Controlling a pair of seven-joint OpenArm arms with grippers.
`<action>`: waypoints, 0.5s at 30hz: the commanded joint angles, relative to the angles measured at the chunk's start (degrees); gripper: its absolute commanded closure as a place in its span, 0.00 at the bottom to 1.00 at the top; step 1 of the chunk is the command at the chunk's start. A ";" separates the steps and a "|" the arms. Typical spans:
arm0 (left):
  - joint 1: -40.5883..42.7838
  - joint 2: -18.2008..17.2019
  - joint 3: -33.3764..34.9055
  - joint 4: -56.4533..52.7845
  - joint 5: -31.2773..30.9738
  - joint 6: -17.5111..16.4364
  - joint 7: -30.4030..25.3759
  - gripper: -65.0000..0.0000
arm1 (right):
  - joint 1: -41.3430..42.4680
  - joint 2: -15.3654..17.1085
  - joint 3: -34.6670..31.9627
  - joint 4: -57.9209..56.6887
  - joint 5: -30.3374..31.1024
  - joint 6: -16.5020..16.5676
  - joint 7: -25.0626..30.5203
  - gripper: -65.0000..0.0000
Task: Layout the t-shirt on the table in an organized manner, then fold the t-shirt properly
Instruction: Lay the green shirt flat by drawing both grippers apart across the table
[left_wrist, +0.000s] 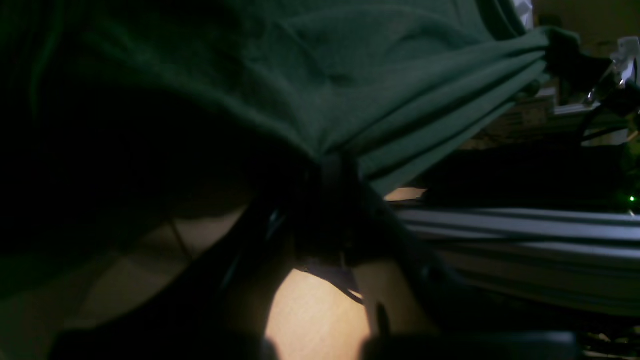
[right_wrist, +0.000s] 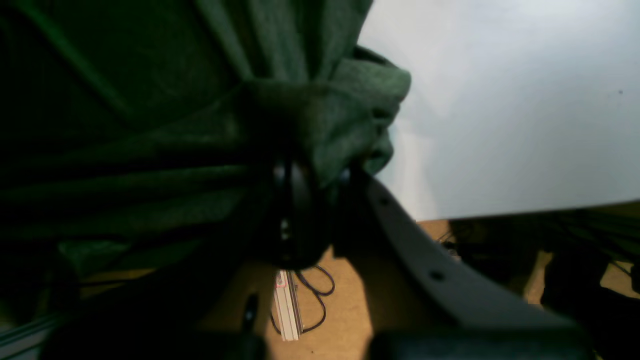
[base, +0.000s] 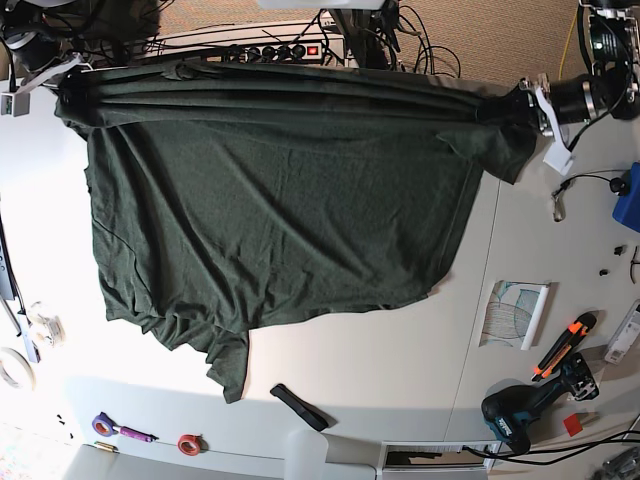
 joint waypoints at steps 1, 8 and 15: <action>-0.13 -1.27 -0.55 0.81 -1.15 -0.06 -0.68 1.00 | -0.31 1.11 0.46 0.90 -0.81 -0.55 2.34 1.00; -0.17 -1.25 -0.55 0.81 -1.15 -0.06 -0.90 1.00 | 0.00 1.14 -1.20 0.90 -6.97 -2.69 5.77 1.00; -0.15 -0.98 -0.55 0.81 -1.15 -0.06 -0.92 1.00 | -0.02 1.11 -4.46 0.90 -8.35 -2.80 5.33 1.00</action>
